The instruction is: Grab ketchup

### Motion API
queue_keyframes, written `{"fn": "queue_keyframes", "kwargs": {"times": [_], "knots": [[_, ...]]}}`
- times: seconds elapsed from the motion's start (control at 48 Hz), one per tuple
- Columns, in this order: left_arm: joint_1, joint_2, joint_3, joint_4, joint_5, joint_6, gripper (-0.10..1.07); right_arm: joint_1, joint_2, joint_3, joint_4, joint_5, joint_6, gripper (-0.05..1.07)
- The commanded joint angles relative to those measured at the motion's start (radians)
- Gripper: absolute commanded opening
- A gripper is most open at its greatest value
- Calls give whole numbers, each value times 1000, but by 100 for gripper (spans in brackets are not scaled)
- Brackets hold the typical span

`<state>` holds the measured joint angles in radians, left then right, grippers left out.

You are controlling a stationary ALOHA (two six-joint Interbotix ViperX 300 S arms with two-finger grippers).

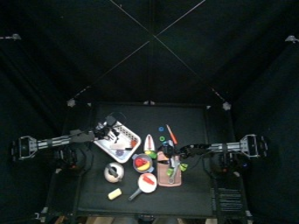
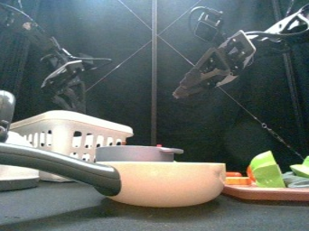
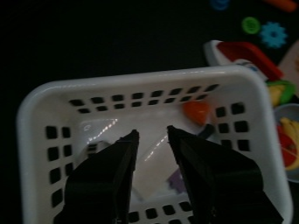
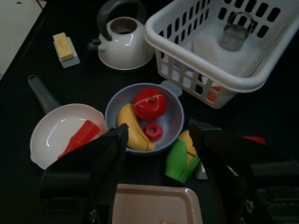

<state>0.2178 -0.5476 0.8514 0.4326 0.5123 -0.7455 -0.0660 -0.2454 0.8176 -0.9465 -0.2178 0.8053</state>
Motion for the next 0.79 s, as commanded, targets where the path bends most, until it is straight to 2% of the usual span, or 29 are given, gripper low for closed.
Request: {"fn": "queue_keyframes", "kwargs": {"times": [0.0, 0.167, 0.458, 0.646, 0.771], "knots": [[-77, -14, 3, 49, -81, 3, 75, 35, 0, -41, 2, -2, 11, 91], [-161, -83, 58, 124, -218, -6, 75, 98, 48, -78, 81, 23, 18, 91], [-161, -98, 144, 138, -397, 2, 75, 153, 175, -175, 426, 193, 12, 91], [-175, -100, 227, 173, -515, 0, 75, 210, 261, -270, 512, 296, 18, 91], [-176, -114, 252, 173, -537, 5, 75, 275, 311, -348, 571, 439, 17, 90]]}}
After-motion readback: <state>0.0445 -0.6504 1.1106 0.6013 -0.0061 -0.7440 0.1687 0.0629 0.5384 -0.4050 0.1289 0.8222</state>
